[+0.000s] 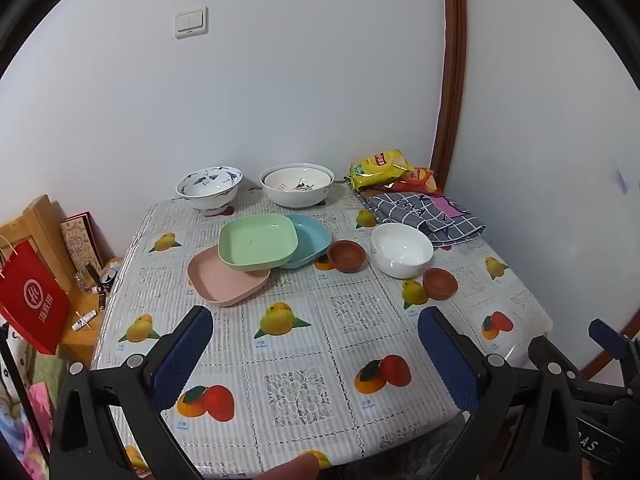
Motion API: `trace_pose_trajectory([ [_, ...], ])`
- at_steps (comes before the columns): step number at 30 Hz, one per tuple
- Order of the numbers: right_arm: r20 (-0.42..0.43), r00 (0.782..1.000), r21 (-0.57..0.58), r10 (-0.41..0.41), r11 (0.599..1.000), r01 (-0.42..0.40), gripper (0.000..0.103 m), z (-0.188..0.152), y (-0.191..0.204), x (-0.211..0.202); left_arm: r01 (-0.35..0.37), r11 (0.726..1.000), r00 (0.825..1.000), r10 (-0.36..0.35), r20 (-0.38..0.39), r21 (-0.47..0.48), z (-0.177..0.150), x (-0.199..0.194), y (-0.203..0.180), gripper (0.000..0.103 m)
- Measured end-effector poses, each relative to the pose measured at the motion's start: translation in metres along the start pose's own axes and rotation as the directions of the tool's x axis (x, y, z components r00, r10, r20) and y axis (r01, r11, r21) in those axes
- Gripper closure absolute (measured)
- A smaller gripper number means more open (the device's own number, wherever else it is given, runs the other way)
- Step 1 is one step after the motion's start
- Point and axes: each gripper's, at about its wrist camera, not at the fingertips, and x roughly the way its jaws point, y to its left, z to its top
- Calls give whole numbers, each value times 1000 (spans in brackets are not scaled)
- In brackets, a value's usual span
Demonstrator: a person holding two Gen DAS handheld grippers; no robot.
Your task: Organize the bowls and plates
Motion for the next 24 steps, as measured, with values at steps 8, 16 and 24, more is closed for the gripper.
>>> trace_pose_trajectory([
  [8, -29, 1000, 17, 1, 1000, 0, 1, -1, -4, 2, -6, 1000, 999, 6, -50, -14, -3, 10, 7, 0],
  [16, -16, 1000, 28, 3, 1000, -2, 1, 0, -2, 1, -16, 1000, 999, 16, -37, 0, -2, 3, 4, 0],
  [24, -3, 1000, 24, 2, 1000, -2, 1, 1, 3, -4, -14, 1000, 999, 14, -42, -1, 2, 2, 4, 0],
])
